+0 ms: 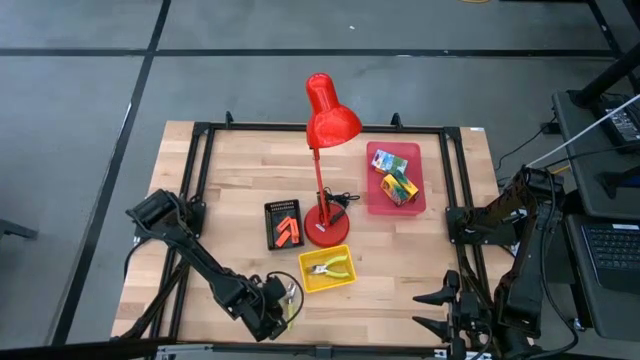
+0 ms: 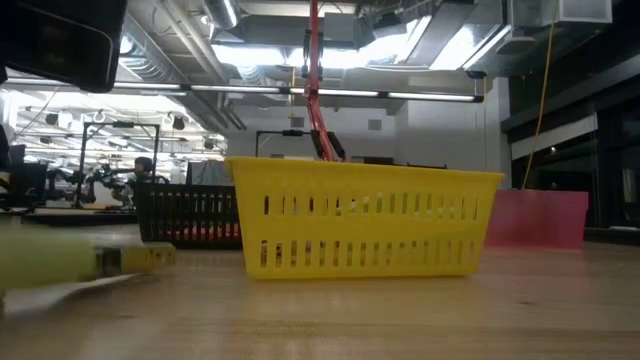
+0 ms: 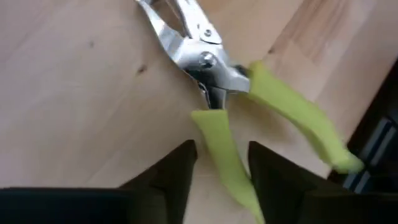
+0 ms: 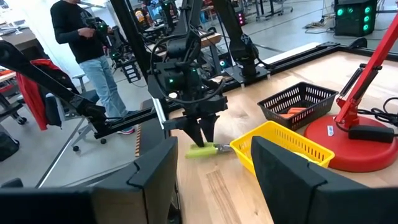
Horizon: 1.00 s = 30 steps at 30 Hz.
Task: Pick & Place School Supplies
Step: Put the hole puncher into the yellow bin
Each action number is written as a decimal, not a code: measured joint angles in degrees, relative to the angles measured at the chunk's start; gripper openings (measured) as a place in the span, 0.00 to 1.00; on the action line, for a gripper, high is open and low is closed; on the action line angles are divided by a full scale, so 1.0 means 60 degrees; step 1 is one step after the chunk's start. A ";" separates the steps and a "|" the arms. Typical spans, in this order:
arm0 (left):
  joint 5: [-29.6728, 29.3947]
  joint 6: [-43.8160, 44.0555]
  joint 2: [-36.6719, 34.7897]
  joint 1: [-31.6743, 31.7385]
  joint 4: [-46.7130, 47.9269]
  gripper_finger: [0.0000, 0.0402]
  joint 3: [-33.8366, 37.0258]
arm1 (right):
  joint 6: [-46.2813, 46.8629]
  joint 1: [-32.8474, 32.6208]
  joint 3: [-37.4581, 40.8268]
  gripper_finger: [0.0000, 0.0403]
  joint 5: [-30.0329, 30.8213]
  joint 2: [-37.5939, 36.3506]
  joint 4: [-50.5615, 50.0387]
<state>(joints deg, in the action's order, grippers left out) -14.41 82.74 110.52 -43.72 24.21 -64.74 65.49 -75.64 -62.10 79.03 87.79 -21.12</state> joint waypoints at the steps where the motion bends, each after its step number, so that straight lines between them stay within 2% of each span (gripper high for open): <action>1: -0.0007 0.0004 0.0000 0.0000 0.0077 0.34 0.0002 | 0.0000 0.0000 0.0003 0.52 -0.0003 0.0004 0.0004; 5: -0.0175 -0.0156 0.0003 -0.0002 0.0202 0.10 0.0002 | -0.0004 0.0000 0.0003 0.52 -0.0033 0.0004 0.0015; 6: -0.0250 -0.0244 0.0000 -0.0015 0.0218 0.08 0.0009 | -0.0007 0.0000 0.0003 0.52 -0.0033 0.0004 0.0018; 10: -0.0952 -0.1552 0.0043 -0.0235 0.0838 0.08 -0.0482 | -0.0006 0.0000 0.0002 0.52 -0.0070 0.0004 0.0031; 16: -0.3997 -0.3038 0.0010 -0.0458 0.4129 0.08 -0.2400 | -0.0060 0.0000 0.0000 0.52 -0.0064 0.0004 0.0095; 18: -0.4659 -0.3766 0.0023 -0.0364 0.4819 0.08 -0.2843 | -0.0067 0.0000 0.0003 0.52 -0.0012 0.0049 0.0102; 20: -0.5003 -0.4807 0.0065 -0.0073 0.4818 0.08 -0.3180 | -0.0069 0.0000 0.0003 0.52 0.0122 0.0121 0.0102; 23: -0.5100 -0.6184 0.0011 0.0537 0.4728 0.08 -0.3462 | -0.0057 0.0000 0.0000 0.52 0.0161 0.0206 0.0206; 30: -0.3927 -0.8730 0.0025 0.2369 0.2740 0.08 -0.3473 | -0.0025 0.0000 0.0002 0.52 0.0159 0.0295 0.0361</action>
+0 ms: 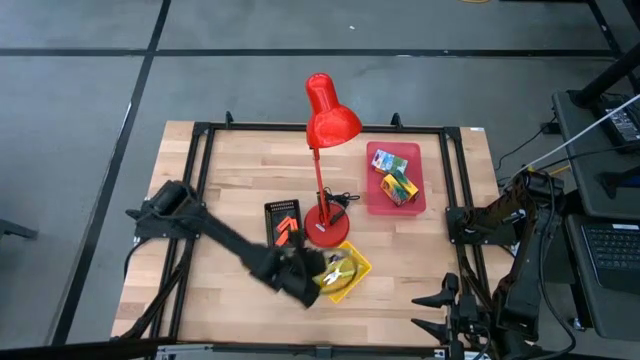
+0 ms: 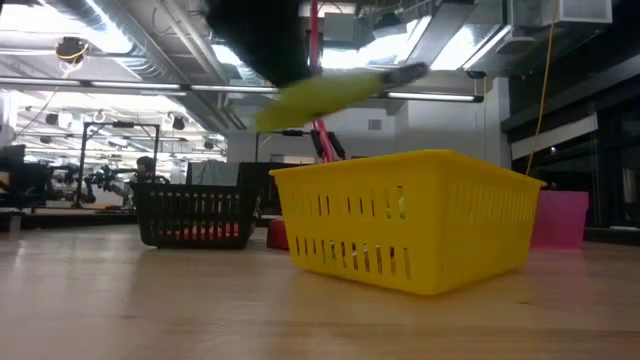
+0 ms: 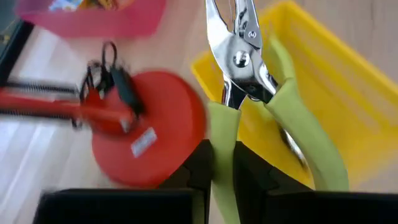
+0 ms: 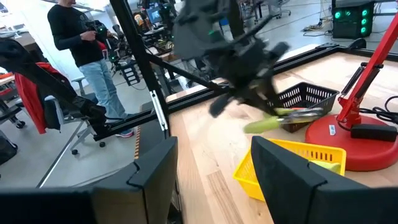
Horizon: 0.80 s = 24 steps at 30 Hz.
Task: Pick & Place School Supplies
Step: Put the hole puncher into the yellow bin
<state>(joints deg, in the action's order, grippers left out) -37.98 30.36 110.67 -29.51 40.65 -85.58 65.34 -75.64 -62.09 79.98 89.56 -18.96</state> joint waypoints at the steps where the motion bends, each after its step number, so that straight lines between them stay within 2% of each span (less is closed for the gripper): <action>1: 0.0116 -0.0241 0.0006 0.0238 -0.0290 0.08 0.0000 | 0.0000 0.0000 -0.0001 0.52 0.0001 0.0000 -0.0004; 5: 0.1278 -0.0796 0.0022 0.1007 -0.0935 0.08 -0.0015 | -0.0004 0.0000 -0.0001 0.52 -0.0019 0.0000 -0.0004; 11: 0.2084 -0.1550 0.0495 0.1239 -0.2229 0.08 -0.0022 | -0.0011 -0.0004 -0.0003 0.52 -0.0215 0.0000 -0.0007; 17: 0.1807 -0.1688 0.1223 0.1219 -0.2541 0.08 -0.0018 | -0.0124 -0.0022 -0.0002 0.52 -0.0228 0.0000 -0.0011; 21: 0.2095 -0.1654 0.1377 0.1246 -0.2759 0.08 -0.0018 | 0.0030 -0.0031 -0.0003 0.52 -0.0235 0.0000 -0.0007; 24: 0.2322 -0.1616 0.1406 0.1159 -0.2331 0.08 -0.0018 | 0.0127 -0.0084 0.0000 0.52 -0.0228 0.0000 -0.0004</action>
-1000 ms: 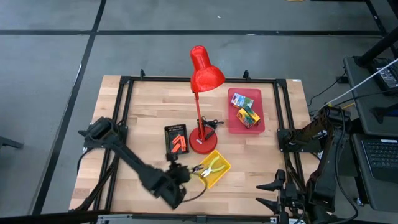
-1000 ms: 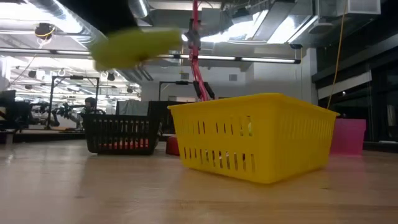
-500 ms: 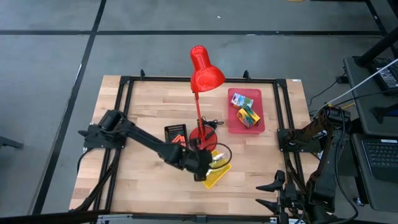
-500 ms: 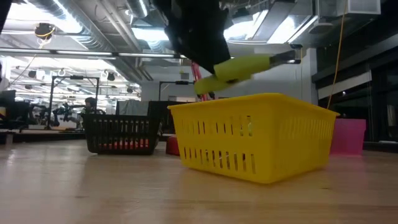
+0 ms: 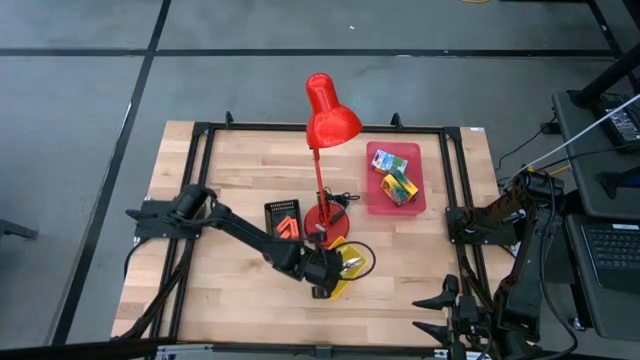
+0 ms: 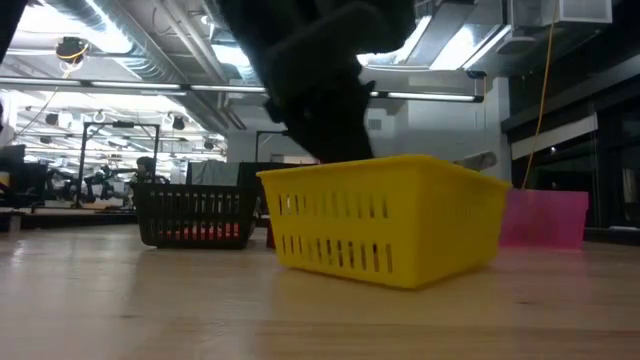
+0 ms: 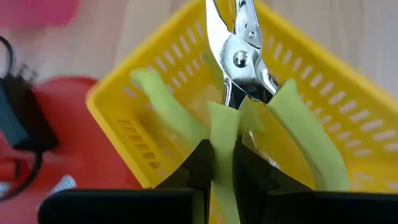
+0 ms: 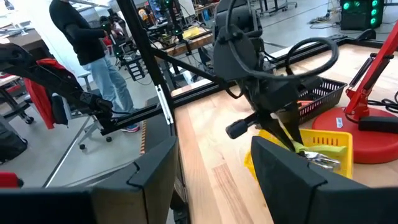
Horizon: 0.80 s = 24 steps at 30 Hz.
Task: Pick & Place School Supplies
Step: Put the hole puncher into the yellow bin
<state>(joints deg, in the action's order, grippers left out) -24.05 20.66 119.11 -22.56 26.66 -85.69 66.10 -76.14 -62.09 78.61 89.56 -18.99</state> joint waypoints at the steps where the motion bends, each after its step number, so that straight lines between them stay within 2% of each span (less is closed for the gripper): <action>1: 0.0111 0.0006 -0.0004 -0.0035 0.0192 0.08 -0.0002 | 0.0035 -0.0006 -0.0002 0.52 0.0000 0.0000 -0.0002; 6: 0.0604 -0.0397 -0.0054 -0.0223 0.1331 0.08 -0.0043 | 0.0084 -0.0018 -0.0003 0.52 0.0057 0.0000 0.0020; 12: 0.1592 -0.2013 -0.0244 -0.0214 0.2546 0.08 -0.0146 | 0.0135 -0.0018 -0.0001 0.52 0.0186 0.0000 0.0081; 17: 0.1961 -0.3213 -0.0437 -0.0132 0.3733 0.08 -0.0356 | 0.0153 -0.0018 -0.0003 0.52 0.0259 0.0000 0.0171; 24: 0.2623 -0.4704 -0.0470 0.0190 0.3761 0.08 -0.0393 | 0.0125 -0.0007 -0.0002 0.52 0.0262 0.0000 0.0168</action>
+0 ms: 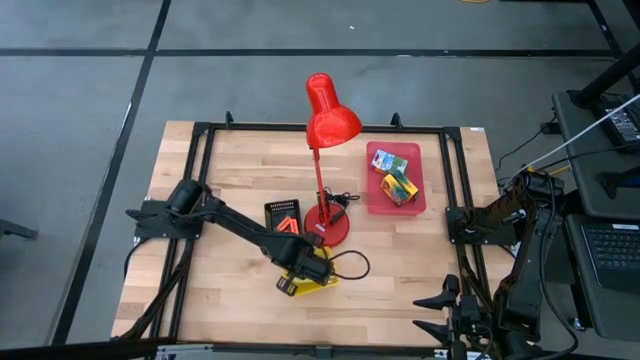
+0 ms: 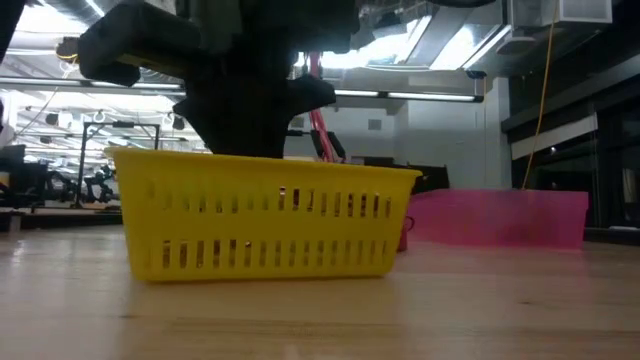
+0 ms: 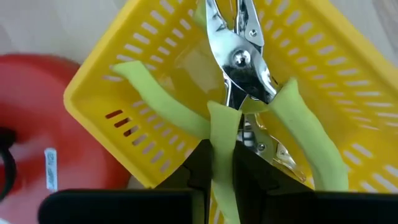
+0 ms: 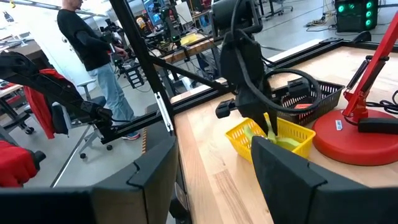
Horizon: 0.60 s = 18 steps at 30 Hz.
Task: Pick & Place School Supplies
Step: Put the hole puncher into the yellow bin
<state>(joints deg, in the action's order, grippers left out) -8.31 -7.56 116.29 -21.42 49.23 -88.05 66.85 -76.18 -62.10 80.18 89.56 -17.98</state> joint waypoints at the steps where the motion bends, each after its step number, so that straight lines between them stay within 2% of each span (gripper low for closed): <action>1: 0.0079 -0.0161 0.0004 0.0051 -0.0038 0.08 0.0000 | 0.0004 0.0000 0.0002 0.52 0.0001 0.0000 0.0000; 18: 0.0090 -0.2627 0.0037 0.0668 -0.0826 0.08 0.0000 | 0.0247 0.0000 0.0002 0.52 0.0249 0.0000 0.0018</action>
<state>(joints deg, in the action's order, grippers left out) -7.77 -23.32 116.51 -17.41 44.27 -88.05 68.34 -76.18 -62.09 81.67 89.56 -17.87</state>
